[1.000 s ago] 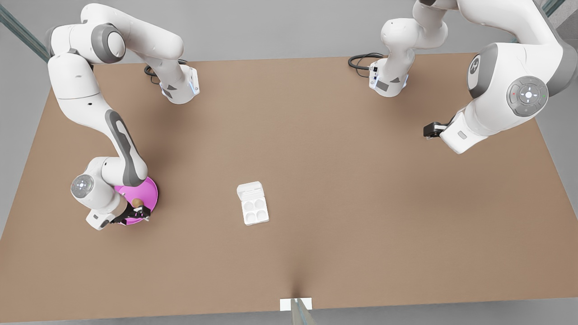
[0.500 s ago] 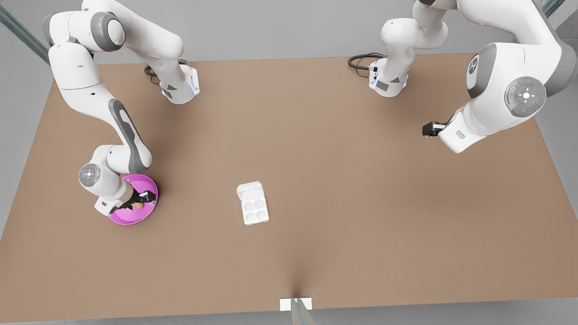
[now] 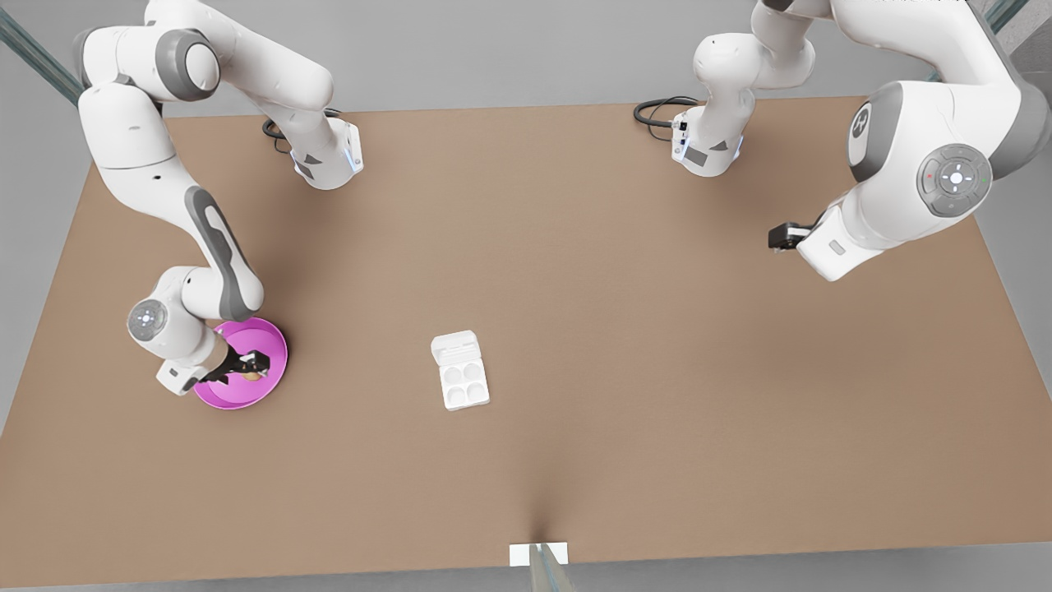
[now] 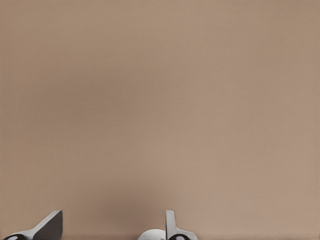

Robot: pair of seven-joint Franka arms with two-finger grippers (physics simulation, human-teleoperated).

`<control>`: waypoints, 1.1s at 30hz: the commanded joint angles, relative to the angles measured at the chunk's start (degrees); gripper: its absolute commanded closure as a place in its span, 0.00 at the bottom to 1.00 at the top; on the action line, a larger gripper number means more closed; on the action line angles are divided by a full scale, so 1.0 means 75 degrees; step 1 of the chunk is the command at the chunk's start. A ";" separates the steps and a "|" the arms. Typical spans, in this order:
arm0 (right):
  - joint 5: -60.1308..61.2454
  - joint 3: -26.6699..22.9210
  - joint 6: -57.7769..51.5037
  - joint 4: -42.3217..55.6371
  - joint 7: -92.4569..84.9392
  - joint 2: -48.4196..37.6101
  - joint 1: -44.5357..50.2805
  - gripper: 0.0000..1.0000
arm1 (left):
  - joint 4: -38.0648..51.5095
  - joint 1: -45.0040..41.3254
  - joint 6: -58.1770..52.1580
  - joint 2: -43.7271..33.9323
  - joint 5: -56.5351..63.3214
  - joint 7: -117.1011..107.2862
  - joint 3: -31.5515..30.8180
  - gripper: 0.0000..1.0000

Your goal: Pack egg into the box and close the box lid

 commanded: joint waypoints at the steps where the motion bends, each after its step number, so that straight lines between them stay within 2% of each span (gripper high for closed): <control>1: 0.0012 0.0001 0.0020 0.0040 -0.0199 0.0043 0.0046 0.00 | 0.0002 -0.0008 0.0014 0.0016 0.0000 0.0011 -0.0002 0.00; 15: 0.0024 0.0001 0.0032 0.0051 -0.0117 0.0524 0.0035 0.00 | -0.0010 -0.0125 -0.0126 0.0028 0.0012 0.0011 -0.0143 0.00; 17: 0.0036 0.0001 0.0032 0.0051 -0.0105 0.0535 0.0046 0.13 | 0.0002 -0.0148 -0.0150 0.0028 0.0012 0.0011 -0.0143 0.00; 18: 0.0036 0.0001 0.0020 0.0051 -0.0093 0.0535 0.0046 0.39 | 0.0002 -0.0195 -0.0150 0.0028 0.0012 -0.0001 -0.0143 0.00; 19: 0.0036 0.0001 0.0020 0.0051 -0.0105 0.0535 0.0058 0.55 | 0.0002 -0.0195 -0.0150 0.0028 0.0012 -0.0001 -0.0143 0.00; 20: 0.0036 0.0001 0.0020 0.0157 -0.0117 0.0570 0.0070 0.60 | 0.0002 -0.0195 -0.0161 0.0028 0.0012 -0.0001 -0.0143 0.00; 33: -0.0011 0.0013 -0.0507 0.0673 -0.0070 0.0512 0.0210 0.62 | 0.0002 -0.0312 -0.0220 0.0016 0.0012 -0.0048 -0.0143 0.00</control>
